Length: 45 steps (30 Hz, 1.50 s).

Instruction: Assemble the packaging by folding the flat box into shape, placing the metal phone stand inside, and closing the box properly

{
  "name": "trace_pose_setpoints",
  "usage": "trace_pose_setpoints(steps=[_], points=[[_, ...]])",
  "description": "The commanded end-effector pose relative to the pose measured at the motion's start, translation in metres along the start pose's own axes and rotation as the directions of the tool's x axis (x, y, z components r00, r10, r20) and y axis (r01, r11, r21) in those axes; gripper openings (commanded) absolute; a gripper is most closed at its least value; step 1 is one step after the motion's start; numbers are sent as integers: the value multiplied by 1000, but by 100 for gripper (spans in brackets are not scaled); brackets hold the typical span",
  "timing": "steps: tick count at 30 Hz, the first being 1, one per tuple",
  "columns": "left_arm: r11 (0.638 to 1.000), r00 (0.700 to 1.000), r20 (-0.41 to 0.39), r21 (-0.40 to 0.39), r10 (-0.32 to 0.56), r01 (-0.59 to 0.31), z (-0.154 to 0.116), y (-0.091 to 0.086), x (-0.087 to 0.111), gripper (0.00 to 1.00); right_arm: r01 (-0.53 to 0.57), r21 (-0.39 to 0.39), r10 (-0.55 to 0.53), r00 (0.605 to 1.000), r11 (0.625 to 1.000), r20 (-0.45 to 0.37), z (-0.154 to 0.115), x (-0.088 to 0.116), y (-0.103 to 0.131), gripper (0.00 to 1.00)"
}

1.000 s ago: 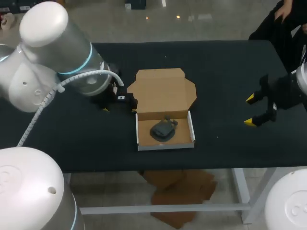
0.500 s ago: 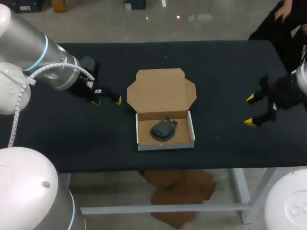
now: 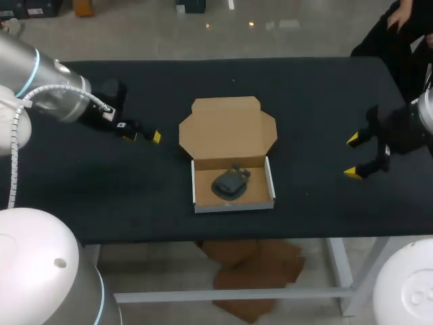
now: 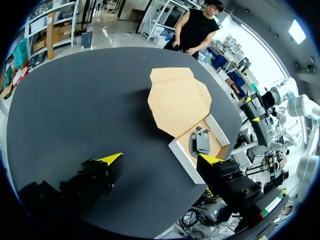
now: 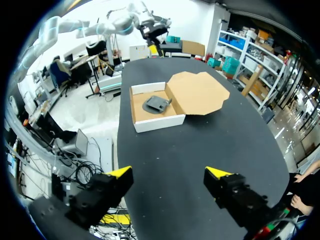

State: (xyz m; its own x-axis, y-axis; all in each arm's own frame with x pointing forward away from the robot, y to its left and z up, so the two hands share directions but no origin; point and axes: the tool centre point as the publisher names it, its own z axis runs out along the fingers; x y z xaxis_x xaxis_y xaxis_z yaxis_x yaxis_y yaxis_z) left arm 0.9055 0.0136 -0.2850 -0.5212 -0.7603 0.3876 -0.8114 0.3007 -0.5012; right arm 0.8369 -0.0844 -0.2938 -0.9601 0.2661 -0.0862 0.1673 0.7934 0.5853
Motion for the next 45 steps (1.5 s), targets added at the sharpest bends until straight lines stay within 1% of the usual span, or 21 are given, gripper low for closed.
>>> trace_pose_setpoints(steps=[1,8,10,20,21,22,24,25,26,27,28,29,30,33,36,38,41,45], points=[[1000,997,-75,-10,25,-26,13,-10,-10,100,1,-4,-1,1000,1000,-1,-1,0,0,100],[996,989,-119,2,88,-88,29,-24,-12,100,1,-4,-1,1000,1000,-1,-1,0,0,100],[997,992,-104,-7,75,-76,32,-28,-13,100,1,-4,-1,1000,1000,-1,-1,0,0,100],[997,992,-104,-7,75,-76,32,-28,-13,100,1,-4,-1,1000,1000,-1,-1,0,0,100],[997,992,-104,-7,75,-76,32,-28,-13,100,25,18,-25,1000,1000,-12,-2,-5,3,100],[997,989,-122,-3,82,-83,31,-25,-16,100,50,12,-50,999,999,-19,-3,-10,7,100],[996,983,-163,10,89,-88,31,-23,-20,100,84,30,-83,996,996,-44,-5,-21,14,100],[995,981,-171,13,96,-95,32,-22,-21,100,104,23,-102,993,994,-59,-5,-26,18,100],[996,982,-167,19,93,-91,34,-21,-22,100,119,33,-116,991,992,-72,-6,-30,22,100],[994,975,-193,11,109,-109,36,-21,-22,100,134,44,-130,988,990,-88,-5,-34,24,100],[993,973,-199,22,115,-113,38,-20,-23,100,153,39,-149,984,987,-99,-5,-38,28,100],[994,975,-194,21,112,-110,40,-20,-23,100,161,39,-157,982,986,-102,-5,-41,30,100],[992,970,-207,21,127,-125,42,-20,-23,100,172,54,-165,980,984,-113,-5,-45,33,100],[988,960,-232,44,156,-149,47,-21,-27,100,197,64,-186,972,978,-142,-5,-54,43,100],[983,946,-271,75,179,-165,52,-22,-29,100,209,64,-195,965,976,-173,-2,-62,48,100],[981,934,-300,95,192,-171,53,-24,-31,100,213,67,-199,965,975,-169,-1,-68,52,100],[981,923,-338,125,181,-147,57,-28,-32,100,228,76,-212,961,971,-178,2,-77,58,100],[981,915,-362,140,178,-135,65,-30,-33,100,256,102,-233,952,961,-198,3,-89,72,100]])
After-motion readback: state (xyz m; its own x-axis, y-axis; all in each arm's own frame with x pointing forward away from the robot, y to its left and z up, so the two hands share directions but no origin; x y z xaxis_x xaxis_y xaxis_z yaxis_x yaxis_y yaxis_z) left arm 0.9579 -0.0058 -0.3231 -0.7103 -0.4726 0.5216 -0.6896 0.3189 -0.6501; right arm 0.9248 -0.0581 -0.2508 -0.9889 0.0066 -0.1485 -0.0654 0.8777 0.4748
